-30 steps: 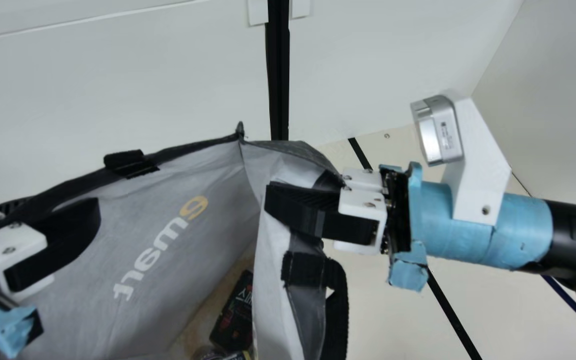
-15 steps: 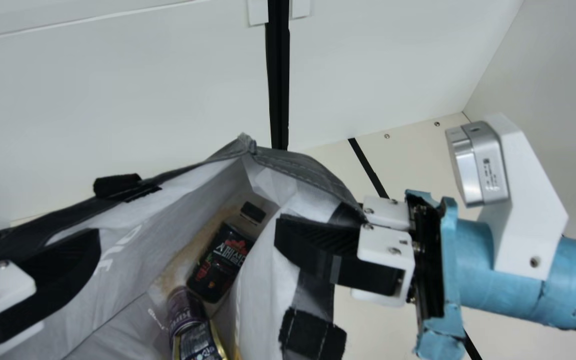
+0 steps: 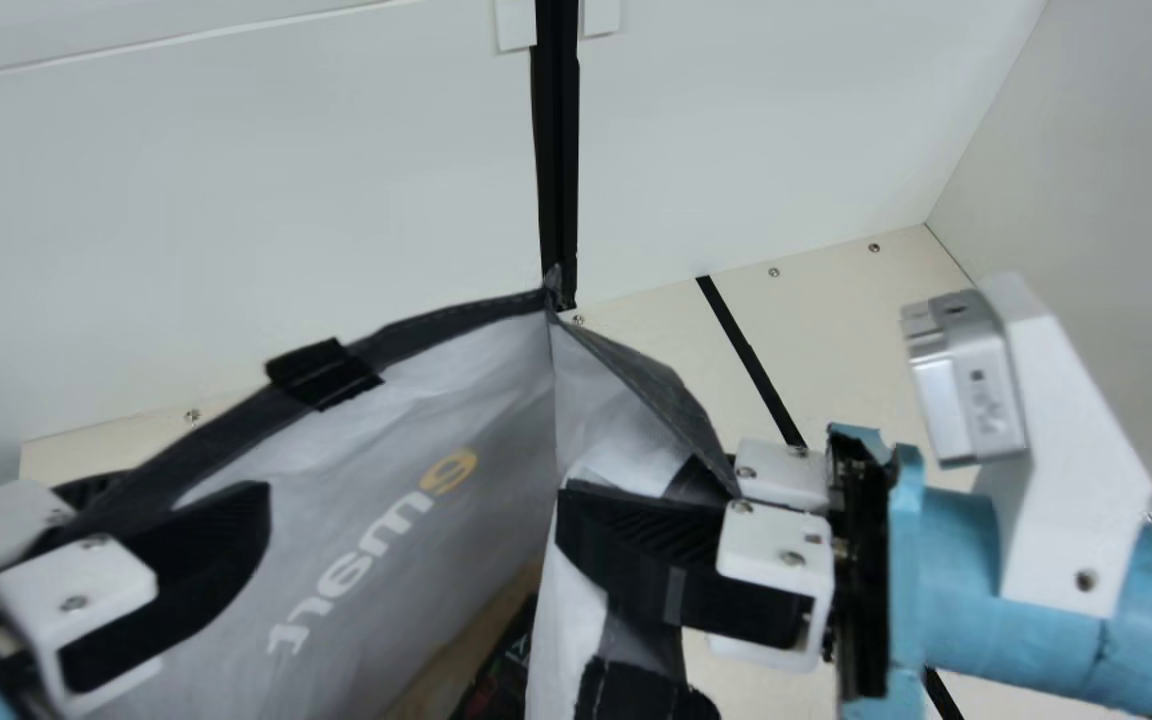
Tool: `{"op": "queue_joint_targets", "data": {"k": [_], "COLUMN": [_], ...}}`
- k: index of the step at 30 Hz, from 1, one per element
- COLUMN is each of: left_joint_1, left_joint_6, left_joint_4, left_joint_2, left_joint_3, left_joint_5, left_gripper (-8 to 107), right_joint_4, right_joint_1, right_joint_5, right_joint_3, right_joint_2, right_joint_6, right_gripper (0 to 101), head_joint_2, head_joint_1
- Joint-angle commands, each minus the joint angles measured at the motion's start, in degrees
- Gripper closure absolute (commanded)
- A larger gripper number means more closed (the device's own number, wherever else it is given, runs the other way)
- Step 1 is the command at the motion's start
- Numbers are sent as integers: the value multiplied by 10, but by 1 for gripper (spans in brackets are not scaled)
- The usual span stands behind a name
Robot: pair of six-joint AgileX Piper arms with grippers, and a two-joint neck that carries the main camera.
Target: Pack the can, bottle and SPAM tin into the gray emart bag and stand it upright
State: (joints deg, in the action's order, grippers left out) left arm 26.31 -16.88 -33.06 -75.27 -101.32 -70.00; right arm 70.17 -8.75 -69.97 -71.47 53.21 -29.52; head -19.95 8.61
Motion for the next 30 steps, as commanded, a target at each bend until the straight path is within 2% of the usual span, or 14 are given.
{"op": "queue_joint_targets", "data": {"k": [1, 6, 13, 21, 30], "left_joint_1": [-3, -25, -45, -68, -87], "left_joint_6": [-7, -43, -102, -151, -186], "left_joint_4": [-13, -51, -95, -129, -153], "left_joint_2": [-9, -41, -96, -165, -247], "left_joint_3": [18, 50, 79, 62, 7], "left_joint_5": [1, 7, 44, 73, 90], "left_gripper": [107, 107, 107, 107, 107], "right_joint_4": [-59, -96, -87, -52, -12], "right_joint_1": [4, 2, -17, -37, -50], "right_joint_5": [1, 1, 1, 1, 1], "right_joint_3": [17, 59, 87, 81, 45], "right_joint_2": [4, 26, 78, 150, 238], "right_joint_6": [1, -26, -95, -174, -262], "right_gripper": [101, 101, 101, 101, 101], "head_joint_2": [0, 0, 0, 0, 0], "head_joint_1": [14, 14, 14, 14, 14]}}
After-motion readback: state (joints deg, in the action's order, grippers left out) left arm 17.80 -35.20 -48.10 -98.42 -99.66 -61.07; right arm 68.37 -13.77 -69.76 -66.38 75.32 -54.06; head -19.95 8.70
